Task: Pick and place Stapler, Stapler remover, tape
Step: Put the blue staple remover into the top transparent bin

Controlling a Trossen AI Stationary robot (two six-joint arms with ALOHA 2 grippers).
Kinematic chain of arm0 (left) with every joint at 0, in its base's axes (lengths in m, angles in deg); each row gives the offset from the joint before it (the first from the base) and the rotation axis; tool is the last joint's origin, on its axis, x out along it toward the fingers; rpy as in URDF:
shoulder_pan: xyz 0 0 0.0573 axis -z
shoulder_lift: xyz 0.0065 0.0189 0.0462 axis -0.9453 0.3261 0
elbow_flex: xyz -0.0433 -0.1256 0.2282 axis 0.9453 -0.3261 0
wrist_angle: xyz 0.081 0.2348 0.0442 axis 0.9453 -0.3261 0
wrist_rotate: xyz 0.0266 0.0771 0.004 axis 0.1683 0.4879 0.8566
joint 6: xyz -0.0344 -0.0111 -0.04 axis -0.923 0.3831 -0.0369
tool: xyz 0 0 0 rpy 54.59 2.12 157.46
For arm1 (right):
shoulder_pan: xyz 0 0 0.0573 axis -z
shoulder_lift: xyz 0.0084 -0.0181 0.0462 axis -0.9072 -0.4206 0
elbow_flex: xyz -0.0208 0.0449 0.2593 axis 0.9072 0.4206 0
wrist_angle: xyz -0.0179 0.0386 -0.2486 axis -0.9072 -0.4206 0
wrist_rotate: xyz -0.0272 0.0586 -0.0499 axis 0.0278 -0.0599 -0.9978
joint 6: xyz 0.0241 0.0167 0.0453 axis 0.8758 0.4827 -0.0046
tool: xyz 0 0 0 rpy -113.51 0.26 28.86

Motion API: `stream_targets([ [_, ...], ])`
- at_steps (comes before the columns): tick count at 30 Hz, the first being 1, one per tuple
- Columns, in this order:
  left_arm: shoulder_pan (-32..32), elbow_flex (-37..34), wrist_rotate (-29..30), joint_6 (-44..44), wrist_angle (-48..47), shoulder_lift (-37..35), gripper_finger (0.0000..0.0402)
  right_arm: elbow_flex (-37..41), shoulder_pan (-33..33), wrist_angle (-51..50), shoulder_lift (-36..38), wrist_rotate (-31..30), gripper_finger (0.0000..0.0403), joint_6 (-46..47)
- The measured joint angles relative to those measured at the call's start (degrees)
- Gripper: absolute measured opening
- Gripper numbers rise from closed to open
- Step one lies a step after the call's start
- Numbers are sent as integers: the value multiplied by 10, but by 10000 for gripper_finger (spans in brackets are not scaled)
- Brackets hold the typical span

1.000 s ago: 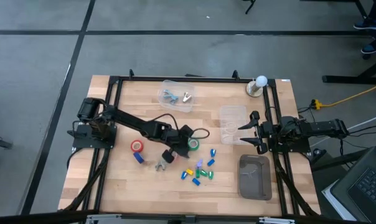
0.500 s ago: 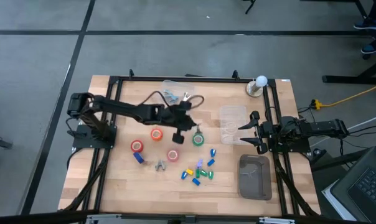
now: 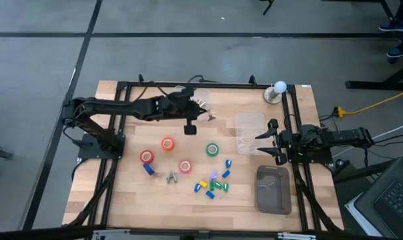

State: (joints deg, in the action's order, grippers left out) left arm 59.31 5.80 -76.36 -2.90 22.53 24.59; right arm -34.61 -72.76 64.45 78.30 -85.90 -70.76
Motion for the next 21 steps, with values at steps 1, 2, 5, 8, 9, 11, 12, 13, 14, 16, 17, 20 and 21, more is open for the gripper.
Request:
stream_targets([
  [1, -7, 0, -1, 0, -1, -1, 3, 0, 0, 0, 0, 0, 225, 0],
  [2, -15, 0, -1, 0, -1, -1, 3, 0, 0, 0, 0, 0, 225, 0],
  [5, -39, 0, -1, 0, -3, -1, 3, 0, 0, 0, 0, 0, 225, 0],
  [8, -62, 0, -1, -1, -10, 4, 3, 0, 0, 0, 0, 0, 225, 0],
  [9, -70, -1, -1, -4, -21, 5, 3, 0, 0, 0, 0, 0, 225, 0],
  [11, -83, -1, -1, -10, -24, 10, 3, 0, 0, 0, 0, 0, 225, 0],
  [12, -90, -1, 0, -15, -31, 13, 3, 0, 0, 0, 0, 0, 225, 0],
  [13, -97, -1, 2, -20, -43, 15, 3, 0, 0, 0, 0, 0, 225, 0],
  [14, -103, -1, 6, -21, -49, 19, 3, 0, 0, 0, 0, 0, 225, 0],
  [16, -114, -1, 16, -21, -55, 28, 3, 0, 0, 0, 0, 0, 225, 0],
  [17, -120, -1, 20, -21, -63, 33, 3, 0, 0, 0, 0, 0, 225, 0],
  [20, -136, -1, 26, -26, -69, 50, 3, 0, 0, 0, 0, 0, 225, 0],
  [21, -142, -1, 26, -28, -74, 55, 3, 0, 0, 0, 0, 0, 225, 0],
])
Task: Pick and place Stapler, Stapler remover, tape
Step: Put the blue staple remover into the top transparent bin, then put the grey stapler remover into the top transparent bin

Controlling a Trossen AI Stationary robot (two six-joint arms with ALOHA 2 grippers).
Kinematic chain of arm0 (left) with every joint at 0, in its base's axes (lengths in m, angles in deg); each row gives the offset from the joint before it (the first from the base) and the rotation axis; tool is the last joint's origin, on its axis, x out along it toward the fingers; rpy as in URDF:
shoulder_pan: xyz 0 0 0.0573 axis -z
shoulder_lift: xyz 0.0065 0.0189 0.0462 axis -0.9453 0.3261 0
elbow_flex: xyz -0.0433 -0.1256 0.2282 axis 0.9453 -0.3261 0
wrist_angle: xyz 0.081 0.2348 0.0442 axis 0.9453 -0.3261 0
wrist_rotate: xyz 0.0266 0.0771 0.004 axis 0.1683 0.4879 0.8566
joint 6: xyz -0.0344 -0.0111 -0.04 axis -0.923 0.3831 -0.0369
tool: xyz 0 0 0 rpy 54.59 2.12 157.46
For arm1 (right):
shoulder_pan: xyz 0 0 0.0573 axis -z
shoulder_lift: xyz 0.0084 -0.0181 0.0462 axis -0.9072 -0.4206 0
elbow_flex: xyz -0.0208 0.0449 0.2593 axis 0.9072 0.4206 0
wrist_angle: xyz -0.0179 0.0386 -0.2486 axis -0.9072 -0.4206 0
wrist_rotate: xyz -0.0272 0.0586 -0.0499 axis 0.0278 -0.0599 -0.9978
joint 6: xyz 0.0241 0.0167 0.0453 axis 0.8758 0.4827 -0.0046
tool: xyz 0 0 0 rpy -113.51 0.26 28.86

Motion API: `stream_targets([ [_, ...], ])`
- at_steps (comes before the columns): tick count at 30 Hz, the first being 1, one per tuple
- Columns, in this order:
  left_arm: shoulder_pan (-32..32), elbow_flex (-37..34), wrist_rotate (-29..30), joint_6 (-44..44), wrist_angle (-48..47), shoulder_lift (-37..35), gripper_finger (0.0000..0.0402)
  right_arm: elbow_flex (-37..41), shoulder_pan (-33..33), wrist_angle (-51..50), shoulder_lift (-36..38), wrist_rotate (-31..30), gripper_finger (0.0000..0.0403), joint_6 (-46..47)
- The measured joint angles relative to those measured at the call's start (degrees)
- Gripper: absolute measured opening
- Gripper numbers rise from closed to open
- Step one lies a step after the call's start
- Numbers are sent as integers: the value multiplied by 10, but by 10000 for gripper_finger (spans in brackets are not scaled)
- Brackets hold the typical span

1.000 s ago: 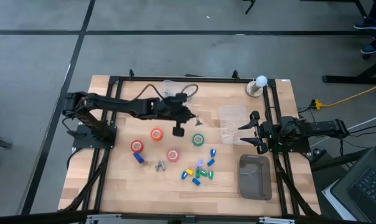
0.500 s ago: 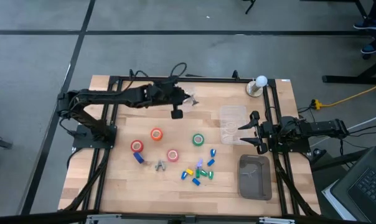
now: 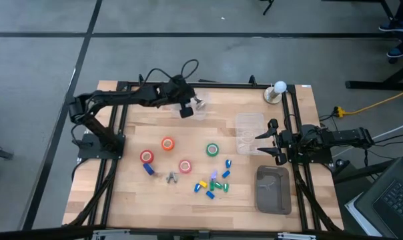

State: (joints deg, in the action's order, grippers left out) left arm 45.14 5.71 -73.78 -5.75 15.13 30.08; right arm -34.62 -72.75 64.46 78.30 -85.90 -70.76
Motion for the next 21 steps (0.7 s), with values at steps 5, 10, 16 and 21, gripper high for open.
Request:
stream_targets([
  [5, -18, 0, -1, -2, 0, 28, 3, 0, 0, 0, 0, 0, 225, 0],
  [10, -29, 0, -15, -2, 1, 54, 4, 0, 0, 0, 0, 0, 225, 0],
  [16, -33, 0, -28, -2, -1, 69, 18, 0, 0, 0, 0, 0, 225, 0],
  [21, -33, 0, -28, 7, 4, 68, 39, 0, 0, 0, 0, 0, 225, 0],
])
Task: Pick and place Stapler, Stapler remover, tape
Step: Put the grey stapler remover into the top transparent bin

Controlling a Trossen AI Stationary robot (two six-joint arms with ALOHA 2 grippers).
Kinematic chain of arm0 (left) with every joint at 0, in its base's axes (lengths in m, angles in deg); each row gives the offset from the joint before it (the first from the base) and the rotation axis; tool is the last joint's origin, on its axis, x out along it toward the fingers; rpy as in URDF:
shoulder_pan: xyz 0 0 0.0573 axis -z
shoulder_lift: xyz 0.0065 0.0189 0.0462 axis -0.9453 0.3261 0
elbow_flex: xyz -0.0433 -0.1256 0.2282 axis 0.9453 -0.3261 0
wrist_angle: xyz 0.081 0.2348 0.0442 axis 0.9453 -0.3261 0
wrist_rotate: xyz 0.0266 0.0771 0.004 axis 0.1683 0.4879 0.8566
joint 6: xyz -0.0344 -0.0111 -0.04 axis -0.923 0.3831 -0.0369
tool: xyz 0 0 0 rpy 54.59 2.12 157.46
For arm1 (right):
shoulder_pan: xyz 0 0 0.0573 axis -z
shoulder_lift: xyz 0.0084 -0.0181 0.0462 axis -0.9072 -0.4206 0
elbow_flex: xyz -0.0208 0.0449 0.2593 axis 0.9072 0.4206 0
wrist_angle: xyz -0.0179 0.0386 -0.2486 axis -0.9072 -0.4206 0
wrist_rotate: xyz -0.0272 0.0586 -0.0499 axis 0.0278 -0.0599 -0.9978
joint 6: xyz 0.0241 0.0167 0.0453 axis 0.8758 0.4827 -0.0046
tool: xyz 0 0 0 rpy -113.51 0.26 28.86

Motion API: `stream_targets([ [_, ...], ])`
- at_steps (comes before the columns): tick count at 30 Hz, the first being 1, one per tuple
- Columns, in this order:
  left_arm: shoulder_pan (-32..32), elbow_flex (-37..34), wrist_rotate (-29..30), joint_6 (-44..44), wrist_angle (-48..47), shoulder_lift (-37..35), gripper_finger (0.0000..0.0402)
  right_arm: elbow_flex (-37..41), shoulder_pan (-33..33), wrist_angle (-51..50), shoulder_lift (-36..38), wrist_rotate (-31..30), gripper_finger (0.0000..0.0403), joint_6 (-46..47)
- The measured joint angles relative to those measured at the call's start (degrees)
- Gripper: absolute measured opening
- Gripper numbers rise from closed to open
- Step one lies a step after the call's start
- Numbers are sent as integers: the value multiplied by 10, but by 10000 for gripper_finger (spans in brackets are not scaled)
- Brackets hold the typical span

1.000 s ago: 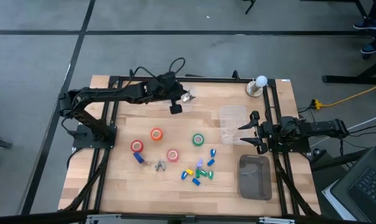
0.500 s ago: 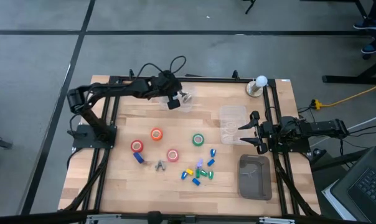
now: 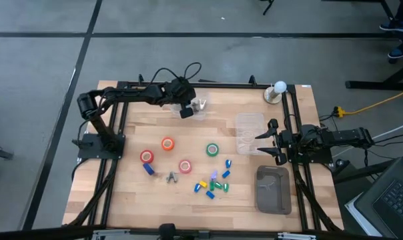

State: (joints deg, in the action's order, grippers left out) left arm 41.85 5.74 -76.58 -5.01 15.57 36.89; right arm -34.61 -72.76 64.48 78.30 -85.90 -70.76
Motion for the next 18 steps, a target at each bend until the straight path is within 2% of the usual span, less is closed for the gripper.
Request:
stream_targets([
  [9, 14, 0, 2, 2, 0, -11, 75, 0, 0, 0, 0, 0, 225, 0],
  [18, 68, 0, 21, 36, -1, -45, 79, 0, 0, 0, 0, 0, 225, 0],
])
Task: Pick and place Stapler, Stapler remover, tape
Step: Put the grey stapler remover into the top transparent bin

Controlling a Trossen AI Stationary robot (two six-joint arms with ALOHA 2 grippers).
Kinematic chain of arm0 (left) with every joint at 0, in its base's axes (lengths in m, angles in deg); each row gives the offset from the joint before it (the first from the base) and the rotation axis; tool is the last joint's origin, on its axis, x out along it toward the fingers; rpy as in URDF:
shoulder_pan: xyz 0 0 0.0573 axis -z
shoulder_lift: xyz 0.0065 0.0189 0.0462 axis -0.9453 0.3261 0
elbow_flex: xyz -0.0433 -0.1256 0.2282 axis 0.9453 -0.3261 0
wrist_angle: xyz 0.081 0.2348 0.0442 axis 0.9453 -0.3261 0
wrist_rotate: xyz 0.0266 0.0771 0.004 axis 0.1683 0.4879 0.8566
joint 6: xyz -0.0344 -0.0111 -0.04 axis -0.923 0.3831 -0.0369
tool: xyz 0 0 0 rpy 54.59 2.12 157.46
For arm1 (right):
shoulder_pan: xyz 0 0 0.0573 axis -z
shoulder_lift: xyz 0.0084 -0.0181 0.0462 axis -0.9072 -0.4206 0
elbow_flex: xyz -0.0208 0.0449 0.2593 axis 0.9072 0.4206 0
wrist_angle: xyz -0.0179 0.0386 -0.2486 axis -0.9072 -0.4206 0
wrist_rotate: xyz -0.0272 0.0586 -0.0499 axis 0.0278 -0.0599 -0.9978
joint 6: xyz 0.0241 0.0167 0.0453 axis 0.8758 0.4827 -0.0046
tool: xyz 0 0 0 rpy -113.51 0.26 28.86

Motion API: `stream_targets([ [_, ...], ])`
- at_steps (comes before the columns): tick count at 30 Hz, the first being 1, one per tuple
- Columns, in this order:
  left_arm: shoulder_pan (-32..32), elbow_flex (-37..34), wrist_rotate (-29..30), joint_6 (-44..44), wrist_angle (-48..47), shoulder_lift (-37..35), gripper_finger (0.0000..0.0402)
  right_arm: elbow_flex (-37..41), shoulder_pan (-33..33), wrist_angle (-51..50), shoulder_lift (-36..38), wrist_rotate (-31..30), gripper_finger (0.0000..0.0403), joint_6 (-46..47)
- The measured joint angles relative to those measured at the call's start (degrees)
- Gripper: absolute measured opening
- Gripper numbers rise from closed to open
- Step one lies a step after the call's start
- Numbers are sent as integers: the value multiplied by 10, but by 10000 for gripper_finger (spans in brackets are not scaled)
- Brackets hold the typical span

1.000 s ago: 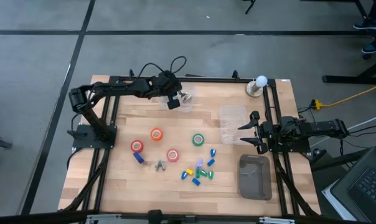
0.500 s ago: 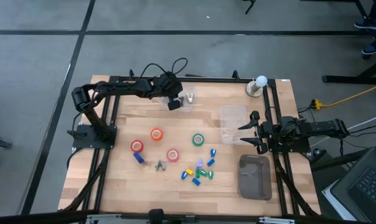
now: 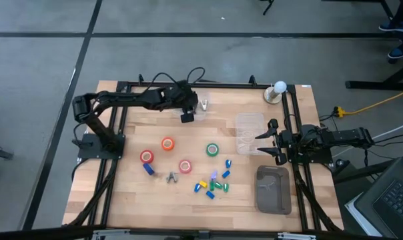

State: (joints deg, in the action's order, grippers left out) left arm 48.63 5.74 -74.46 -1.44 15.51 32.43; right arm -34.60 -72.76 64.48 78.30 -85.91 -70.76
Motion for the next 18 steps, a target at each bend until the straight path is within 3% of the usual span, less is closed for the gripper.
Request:
stream_targets([
  [18, 153, 0, -7, -40, -20, -134, 79, 0, 0, 0, 0, 0, 225, 0],
])
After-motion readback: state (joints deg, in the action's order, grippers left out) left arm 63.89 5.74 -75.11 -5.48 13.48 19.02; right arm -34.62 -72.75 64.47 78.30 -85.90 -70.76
